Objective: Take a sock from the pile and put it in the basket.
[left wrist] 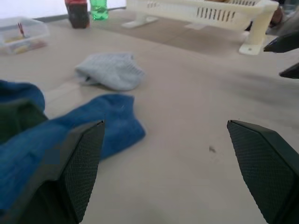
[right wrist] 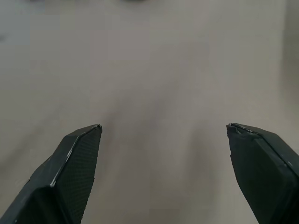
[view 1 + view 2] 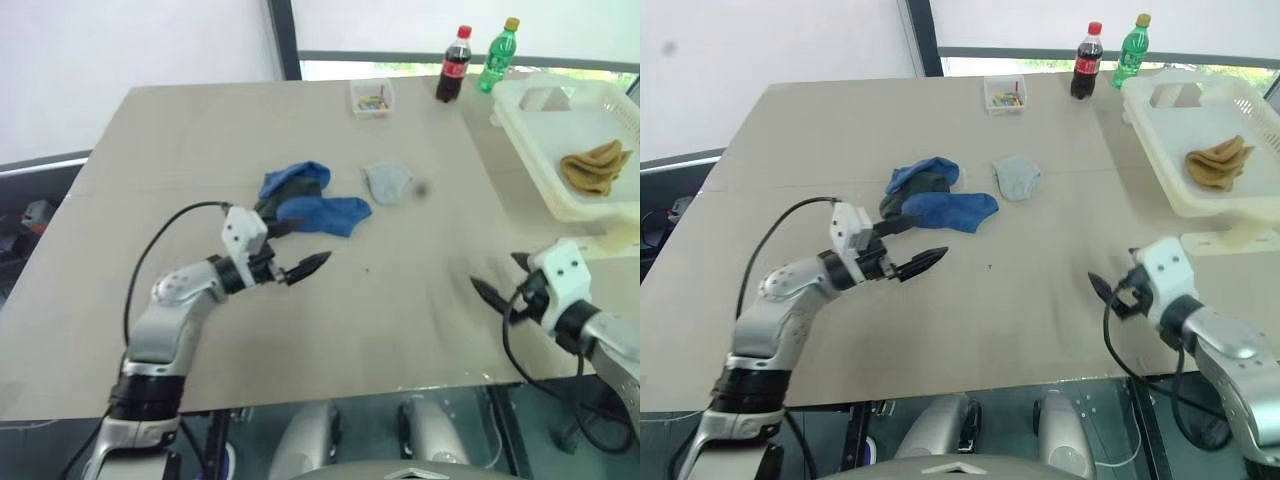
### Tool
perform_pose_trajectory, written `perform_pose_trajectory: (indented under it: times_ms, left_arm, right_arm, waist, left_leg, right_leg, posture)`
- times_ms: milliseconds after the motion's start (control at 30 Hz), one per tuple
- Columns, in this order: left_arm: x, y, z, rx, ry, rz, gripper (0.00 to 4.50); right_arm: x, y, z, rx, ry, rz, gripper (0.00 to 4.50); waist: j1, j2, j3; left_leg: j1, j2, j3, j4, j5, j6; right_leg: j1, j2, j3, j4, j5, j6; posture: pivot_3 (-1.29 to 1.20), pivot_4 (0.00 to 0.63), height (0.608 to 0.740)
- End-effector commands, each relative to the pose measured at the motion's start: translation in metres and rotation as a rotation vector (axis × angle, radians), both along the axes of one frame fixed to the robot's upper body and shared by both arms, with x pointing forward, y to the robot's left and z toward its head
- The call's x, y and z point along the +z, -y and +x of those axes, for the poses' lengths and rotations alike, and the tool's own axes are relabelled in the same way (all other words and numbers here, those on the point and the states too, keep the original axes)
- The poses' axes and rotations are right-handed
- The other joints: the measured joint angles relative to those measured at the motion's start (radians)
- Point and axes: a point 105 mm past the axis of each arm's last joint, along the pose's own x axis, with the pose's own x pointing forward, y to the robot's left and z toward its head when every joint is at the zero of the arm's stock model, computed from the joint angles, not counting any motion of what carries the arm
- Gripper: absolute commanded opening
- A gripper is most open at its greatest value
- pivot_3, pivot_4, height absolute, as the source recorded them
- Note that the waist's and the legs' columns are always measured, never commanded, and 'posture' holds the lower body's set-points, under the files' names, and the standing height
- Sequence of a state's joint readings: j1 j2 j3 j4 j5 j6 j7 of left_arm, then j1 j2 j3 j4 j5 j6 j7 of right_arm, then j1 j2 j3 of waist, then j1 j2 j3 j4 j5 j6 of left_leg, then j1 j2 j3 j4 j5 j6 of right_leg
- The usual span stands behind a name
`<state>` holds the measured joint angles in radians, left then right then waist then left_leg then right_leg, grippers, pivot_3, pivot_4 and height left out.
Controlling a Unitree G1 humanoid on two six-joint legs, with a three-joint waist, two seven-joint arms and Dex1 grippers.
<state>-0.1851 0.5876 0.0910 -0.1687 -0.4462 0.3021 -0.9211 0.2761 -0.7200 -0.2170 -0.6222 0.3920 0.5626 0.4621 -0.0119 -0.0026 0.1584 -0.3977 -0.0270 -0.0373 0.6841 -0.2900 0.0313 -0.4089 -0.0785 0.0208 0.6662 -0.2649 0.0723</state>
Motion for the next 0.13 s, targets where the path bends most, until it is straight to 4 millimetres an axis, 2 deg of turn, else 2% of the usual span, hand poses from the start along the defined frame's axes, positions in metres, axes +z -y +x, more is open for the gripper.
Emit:
perform_pose_trajectory:
  times_ms: [33,133]
  left_arm:
    - [0.011,-0.023,-0.016,0.024,0.008,0.033,4.5]
    - [0.008,-0.033,-0.025,0.037,-0.029,0.06,4.5]
  right_arm:
    - [0.01,0.009,-0.016,0.031,0.06,-0.036,4.42]
    - [0.007,0.013,-0.025,0.059,0.048,-0.068,4.42]
  waist:
    - [-0.002,0.0,0.0]
    - [-0.003,0.0,0.0]
  left_leg:
    - [0.0,0.001,0.0,-0.001,0.0,0.0]
    - [0.002,0.002,0.001,0.0,-0.002,0.004]
  right_leg:
    - [0.0,0.001,0.0,-0.001,0.0,0.0]
    - [0.002,0.001,0.0,-0.001,0.0,0.0]
  posture:
    - [0.0,0.15,0.74]
    - [0.0,0.15,0.74]
